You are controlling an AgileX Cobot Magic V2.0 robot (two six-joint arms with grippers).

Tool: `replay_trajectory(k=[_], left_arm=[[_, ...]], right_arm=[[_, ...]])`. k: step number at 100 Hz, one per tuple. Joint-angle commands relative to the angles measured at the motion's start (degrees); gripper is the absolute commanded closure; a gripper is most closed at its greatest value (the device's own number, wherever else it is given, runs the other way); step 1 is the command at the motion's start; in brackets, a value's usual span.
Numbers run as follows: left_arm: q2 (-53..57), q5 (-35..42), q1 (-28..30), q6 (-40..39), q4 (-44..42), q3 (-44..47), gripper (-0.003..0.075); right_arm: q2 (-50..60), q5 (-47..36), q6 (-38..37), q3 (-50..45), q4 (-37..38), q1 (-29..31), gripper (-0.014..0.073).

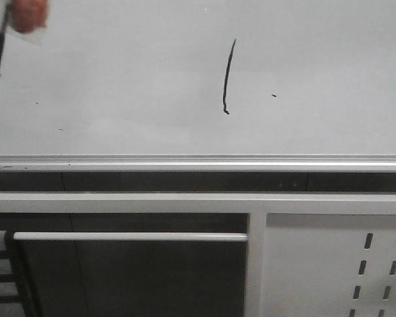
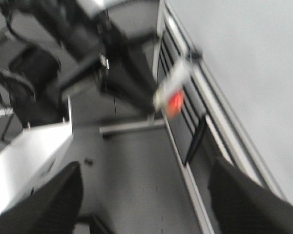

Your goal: Write number 1 on whiteboard

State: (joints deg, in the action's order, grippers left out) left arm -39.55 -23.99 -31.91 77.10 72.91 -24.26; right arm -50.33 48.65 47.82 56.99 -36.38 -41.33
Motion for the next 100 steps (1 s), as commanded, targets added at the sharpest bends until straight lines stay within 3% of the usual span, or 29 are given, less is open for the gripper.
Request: replay_trajectory(k=[1,15,35,48,75,100], left_arm=[[2.0,4.3,0.0,-1.9,2.7,-1.6,0.0738],[3.8,7.5,0.0,-2.6,2.7,-1.6,0.0738],[4.4,12.2,0.0,-2.7,2.7,-1.6,0.0738],[4.4,15.5,0.0,-2.7,2.7,-1.6,0.0738],[4.4,27.0,0.0,-2.7,4.9,1.8,0.0738],[4.4,29.1,0.0,-2.7,6.2,4.7,0.0738]], right_arm=[[2.0,2.4,-3.2,1.9,2.5,1.0,0.0272],[3.0,5.8,-3.3,1.9,3.0,1.2,0.0445],[3.1,8.1,-3.9,1.9,5.0,1.2,0.0560],[3.1,8.0,-9.6,1.9,11.1,1.2,0.0658],[4.1,3.5,-20.5,1.9,22.2,1.2,0.0654],[6.0,-4.7,-24.2,0.4,25.4,1.2,0.0654]])
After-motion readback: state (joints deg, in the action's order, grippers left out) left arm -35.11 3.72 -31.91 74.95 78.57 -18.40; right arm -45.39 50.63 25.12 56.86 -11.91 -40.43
